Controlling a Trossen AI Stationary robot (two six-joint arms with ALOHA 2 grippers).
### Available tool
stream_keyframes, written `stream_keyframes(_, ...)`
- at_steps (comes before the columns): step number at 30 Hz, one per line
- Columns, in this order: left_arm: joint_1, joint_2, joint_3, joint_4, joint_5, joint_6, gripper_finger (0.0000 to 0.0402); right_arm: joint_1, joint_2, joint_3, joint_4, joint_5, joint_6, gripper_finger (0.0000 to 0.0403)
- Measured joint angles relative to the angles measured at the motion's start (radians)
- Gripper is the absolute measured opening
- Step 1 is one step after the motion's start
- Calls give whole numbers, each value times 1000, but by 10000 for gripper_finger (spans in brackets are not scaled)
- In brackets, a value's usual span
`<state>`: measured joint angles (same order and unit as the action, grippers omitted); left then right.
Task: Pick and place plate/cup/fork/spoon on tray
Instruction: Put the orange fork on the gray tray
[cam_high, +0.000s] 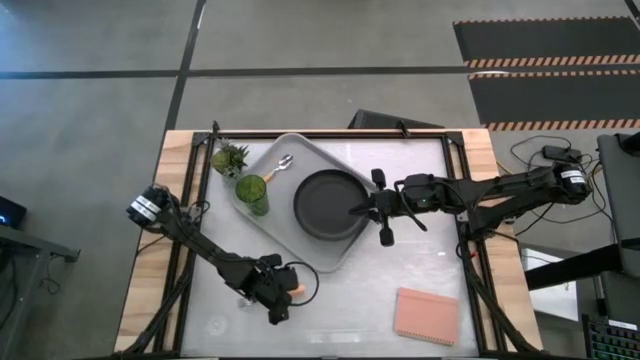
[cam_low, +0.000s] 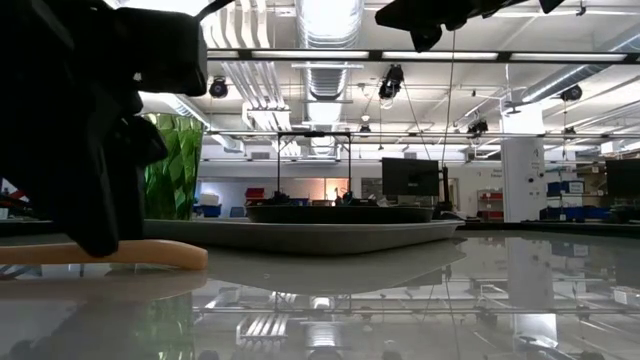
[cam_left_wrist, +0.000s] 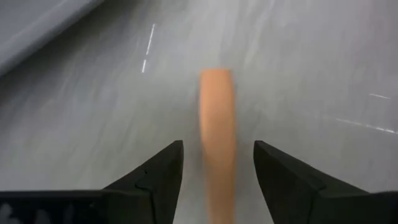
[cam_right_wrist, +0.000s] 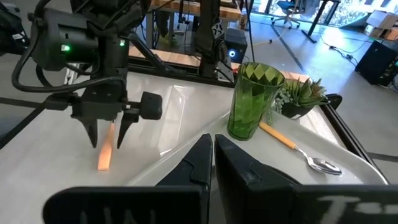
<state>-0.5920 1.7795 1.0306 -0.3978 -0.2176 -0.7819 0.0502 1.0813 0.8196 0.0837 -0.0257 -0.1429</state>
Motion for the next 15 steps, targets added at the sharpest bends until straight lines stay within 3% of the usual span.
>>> stream_keyframes(4,-1,9,-4,21,1,3,164,0,0,0,-1,0,0,9)
stream_keyframes(12,-1,23,-6,23,1,-39,58,0,0,0,-2,0,0,9)
stream_keyframes(15,-2,22,-6,23,1,-49,50,0,0,0,-2,0,0,9)
